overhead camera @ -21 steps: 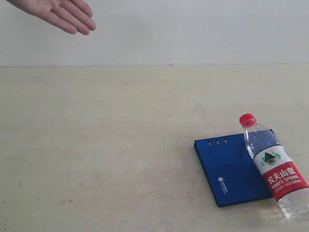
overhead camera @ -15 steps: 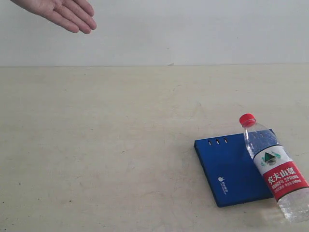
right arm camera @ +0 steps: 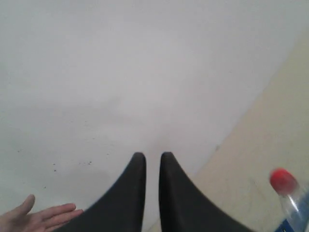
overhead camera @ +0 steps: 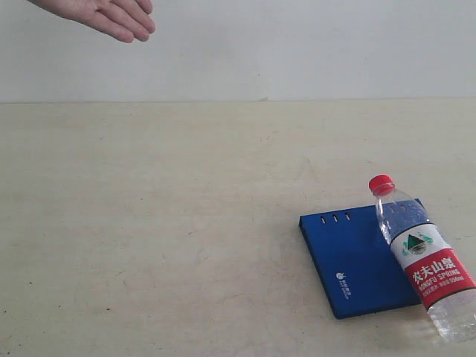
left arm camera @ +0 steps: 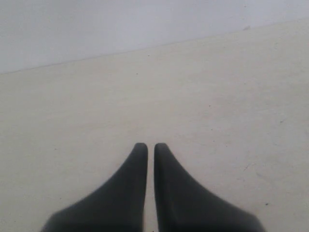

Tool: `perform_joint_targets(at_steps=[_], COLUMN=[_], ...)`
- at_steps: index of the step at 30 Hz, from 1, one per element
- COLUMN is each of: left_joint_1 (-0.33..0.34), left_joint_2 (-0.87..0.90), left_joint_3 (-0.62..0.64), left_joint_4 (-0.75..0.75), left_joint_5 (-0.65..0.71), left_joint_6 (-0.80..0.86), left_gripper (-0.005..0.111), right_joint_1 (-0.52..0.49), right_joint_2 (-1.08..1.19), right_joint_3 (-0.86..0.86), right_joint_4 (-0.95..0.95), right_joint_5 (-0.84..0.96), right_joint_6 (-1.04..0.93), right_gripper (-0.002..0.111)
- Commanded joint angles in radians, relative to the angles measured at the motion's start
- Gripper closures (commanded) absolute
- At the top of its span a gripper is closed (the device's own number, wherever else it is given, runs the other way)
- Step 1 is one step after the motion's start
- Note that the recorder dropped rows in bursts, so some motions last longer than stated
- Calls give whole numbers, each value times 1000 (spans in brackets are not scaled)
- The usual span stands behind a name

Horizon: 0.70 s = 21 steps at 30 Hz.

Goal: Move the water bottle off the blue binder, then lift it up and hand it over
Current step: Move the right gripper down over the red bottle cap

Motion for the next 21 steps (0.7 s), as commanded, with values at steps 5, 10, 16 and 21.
perform_joint_targets(at_steps=[5, 10, 16, 21], left_joint_1=[-4, -4, -4, -4], left_joint_2=[-2, -2, -2, -2], left_joint_3=[3, 3, 3, 3], left_joint_4=[0, 0, 0, 0], left_joint_5=[-8, -8, -8, -8], left_joint_6=[-9, -9, -9, -9], left_gripper=[102, 102, 102, 102], right_joint_1=[174, 194, 194, 194], right_joint_2=[696, 1161, 1487, 1662], right_joint_3=[-382, -692, -1067, -1264], right_joint_4=[-23, -44, -276, -445], right_joint_5=[268, 532, 742, 929], right_joint_6=[-635, -859, -797, -717], right_gripper=[96, 96, 96, 96])
